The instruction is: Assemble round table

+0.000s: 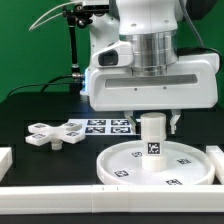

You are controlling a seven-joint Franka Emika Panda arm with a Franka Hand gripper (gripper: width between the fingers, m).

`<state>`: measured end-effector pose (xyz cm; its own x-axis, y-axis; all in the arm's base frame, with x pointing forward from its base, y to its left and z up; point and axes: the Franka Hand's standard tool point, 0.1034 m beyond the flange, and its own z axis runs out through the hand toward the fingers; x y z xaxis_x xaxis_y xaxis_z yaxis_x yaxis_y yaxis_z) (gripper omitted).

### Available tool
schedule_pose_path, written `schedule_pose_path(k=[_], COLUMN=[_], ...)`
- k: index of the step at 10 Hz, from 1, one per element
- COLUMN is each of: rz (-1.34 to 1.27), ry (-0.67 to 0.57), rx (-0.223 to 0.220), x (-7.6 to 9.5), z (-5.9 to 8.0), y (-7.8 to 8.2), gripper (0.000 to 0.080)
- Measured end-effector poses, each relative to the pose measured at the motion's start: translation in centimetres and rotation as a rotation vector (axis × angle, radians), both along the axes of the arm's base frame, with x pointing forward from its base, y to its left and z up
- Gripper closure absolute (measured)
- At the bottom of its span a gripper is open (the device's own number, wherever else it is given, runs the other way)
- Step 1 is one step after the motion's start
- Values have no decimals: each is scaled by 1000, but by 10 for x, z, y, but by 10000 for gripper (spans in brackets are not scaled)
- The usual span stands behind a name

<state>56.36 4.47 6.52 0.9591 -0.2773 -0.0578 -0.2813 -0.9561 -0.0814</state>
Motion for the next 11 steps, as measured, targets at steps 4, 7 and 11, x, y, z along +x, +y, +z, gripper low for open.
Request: schedule_pose_path(k=[4,7,11], rz=[-333,-737,-980], ry=[34,93,140], rx=[15,86,100], x=[0,0,0], z=[0,0,-1], y=[1,1,4], gripper=[390,390,390])
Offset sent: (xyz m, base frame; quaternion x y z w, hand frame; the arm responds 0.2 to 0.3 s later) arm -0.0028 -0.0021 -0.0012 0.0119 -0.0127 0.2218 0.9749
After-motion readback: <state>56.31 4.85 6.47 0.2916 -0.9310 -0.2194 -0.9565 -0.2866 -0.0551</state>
